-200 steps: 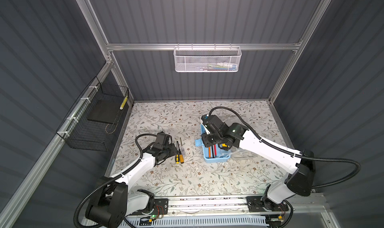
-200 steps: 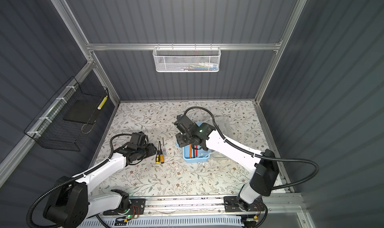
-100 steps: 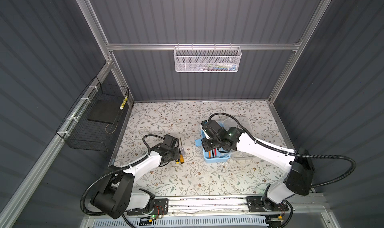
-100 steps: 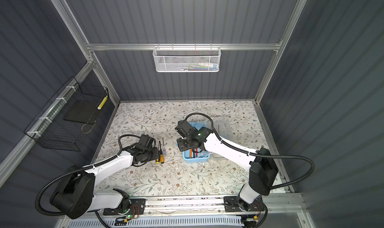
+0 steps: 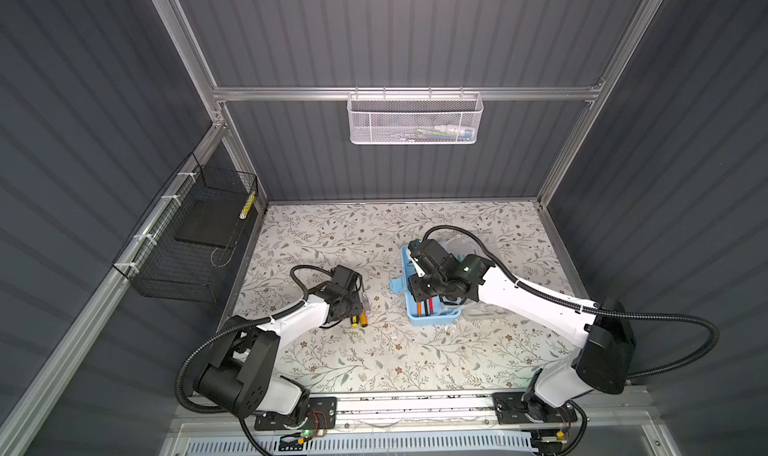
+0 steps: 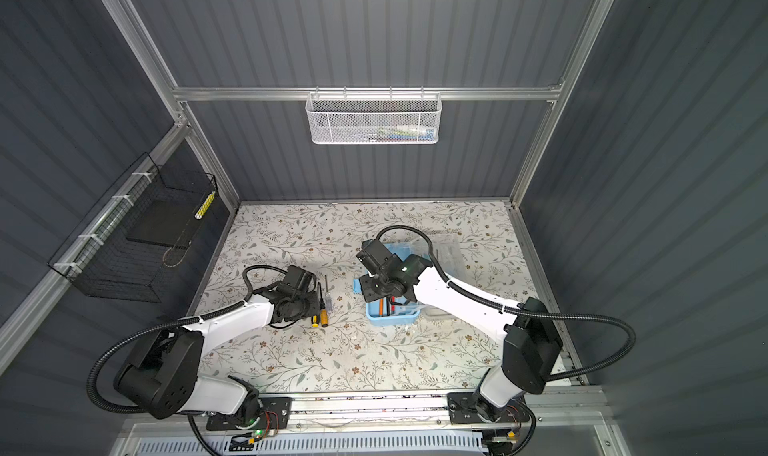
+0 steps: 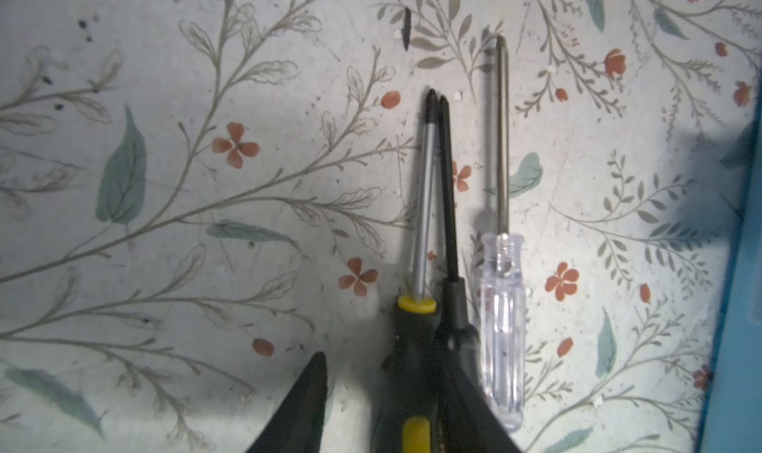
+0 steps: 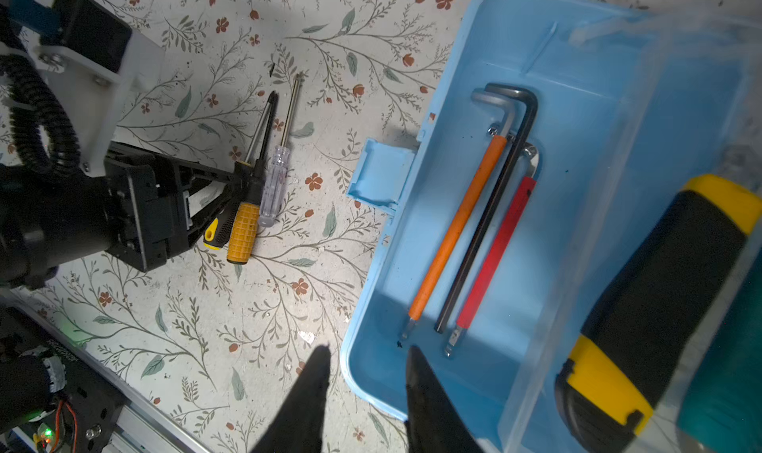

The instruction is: Pack the tool kit

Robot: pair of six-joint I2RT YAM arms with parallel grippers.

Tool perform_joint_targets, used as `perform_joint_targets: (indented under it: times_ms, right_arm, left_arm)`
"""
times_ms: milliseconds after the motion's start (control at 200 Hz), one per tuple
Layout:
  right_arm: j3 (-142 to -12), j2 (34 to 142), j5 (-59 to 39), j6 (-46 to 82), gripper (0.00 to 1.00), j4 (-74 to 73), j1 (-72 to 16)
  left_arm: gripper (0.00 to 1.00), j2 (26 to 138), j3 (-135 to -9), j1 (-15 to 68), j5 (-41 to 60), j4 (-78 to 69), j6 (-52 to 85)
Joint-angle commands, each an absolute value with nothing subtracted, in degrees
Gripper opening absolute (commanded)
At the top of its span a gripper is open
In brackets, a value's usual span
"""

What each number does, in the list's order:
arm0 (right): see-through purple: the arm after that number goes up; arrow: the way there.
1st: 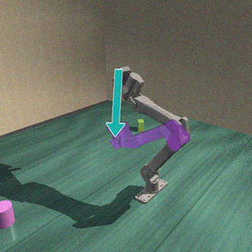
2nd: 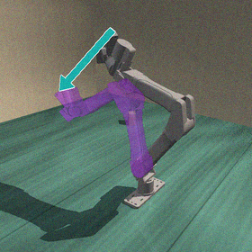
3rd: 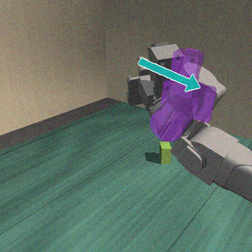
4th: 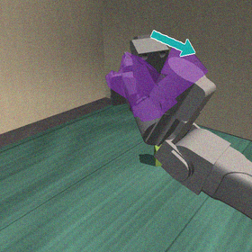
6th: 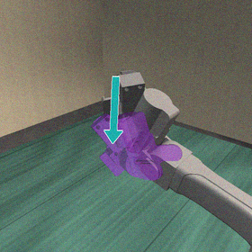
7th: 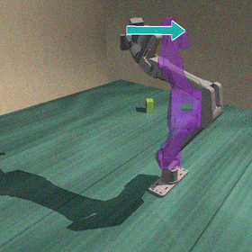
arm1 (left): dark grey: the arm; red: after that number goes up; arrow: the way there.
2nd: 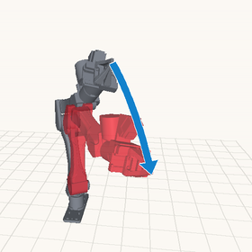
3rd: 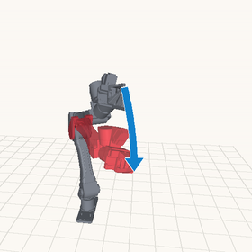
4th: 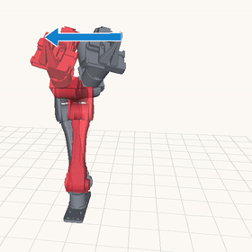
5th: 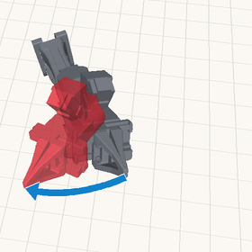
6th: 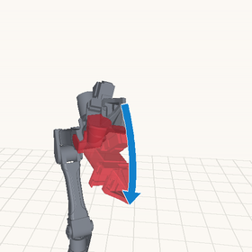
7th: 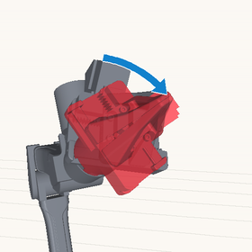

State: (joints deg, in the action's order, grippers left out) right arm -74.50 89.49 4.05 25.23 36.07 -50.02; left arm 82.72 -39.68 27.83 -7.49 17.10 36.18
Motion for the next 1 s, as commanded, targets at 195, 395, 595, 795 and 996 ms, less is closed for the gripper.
perform_joint_targets:
  times_ms: [195, 395, 595, 795, 996]
  right_arm:
    - [-73.4, 89.2, 3.7, 24.6, 0.33, 34.9, -49.4]
    - [-72.7, 89.1, 3.1, 24.7, 0.33, 34.2, -49.2]
    - [-72.2, 89.2, 2.7, 24.9, 0.34, 33.6, -48.9]
    - [-72.2, 89.1, 1.4, 25.0, 0.34, 32.4, -48.8]
    - [-72.6, 88.9, 0.7, 25.0, 0.34, 32.1, -48.8]
  left_arm:
    - [0.41, 86.9, -42.1, 29.0, -9.9, 17.9, 35.0]
    - [0.31, 88.9, -42.7, 29.4, -11.4, 19.0, 35.3]
    - [0.23, 90.8, -42.9, 29.5, -11.9, 19.0, 35.3]
    - [0.10, 92.0, -43.1, 29.5, -12.0, 19.1, 35.4]
    - [0.00, 88.2, -43.3, 29.5, -12.0, 20.4, 36.0]
